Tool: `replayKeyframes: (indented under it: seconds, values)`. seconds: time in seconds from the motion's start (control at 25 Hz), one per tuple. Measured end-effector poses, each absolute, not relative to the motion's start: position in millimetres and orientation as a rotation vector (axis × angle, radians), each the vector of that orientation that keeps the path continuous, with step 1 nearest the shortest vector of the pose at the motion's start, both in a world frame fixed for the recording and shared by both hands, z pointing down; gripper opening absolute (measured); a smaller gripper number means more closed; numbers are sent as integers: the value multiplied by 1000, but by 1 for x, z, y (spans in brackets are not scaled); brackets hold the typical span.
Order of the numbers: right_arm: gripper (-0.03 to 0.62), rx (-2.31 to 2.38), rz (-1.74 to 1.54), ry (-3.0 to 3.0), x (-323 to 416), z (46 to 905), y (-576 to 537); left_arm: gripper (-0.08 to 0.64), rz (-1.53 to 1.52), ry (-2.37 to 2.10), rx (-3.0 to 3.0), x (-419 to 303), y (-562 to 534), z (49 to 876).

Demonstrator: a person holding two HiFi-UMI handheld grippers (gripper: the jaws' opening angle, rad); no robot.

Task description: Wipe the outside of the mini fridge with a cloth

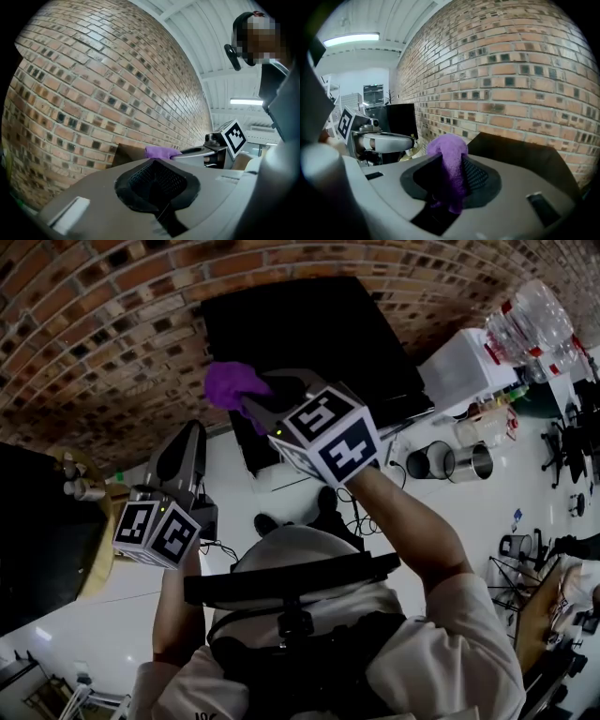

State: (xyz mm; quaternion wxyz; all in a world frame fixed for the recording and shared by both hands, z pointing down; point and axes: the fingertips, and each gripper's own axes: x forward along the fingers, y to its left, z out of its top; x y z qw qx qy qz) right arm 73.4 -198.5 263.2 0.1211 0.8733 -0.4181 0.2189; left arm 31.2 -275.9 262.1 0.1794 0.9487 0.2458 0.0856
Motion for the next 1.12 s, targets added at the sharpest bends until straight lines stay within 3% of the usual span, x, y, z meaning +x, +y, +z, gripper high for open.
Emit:
replayKeyframes:
  seconds: [0.68,1.12]
  values:
    - [123,2491,742,-1361,22,289,-226,8,246,653,2664,34,-291,268]
    - [124,2522,681,-1211,28,294,-198,8,245,684,2653,31,-284,265]
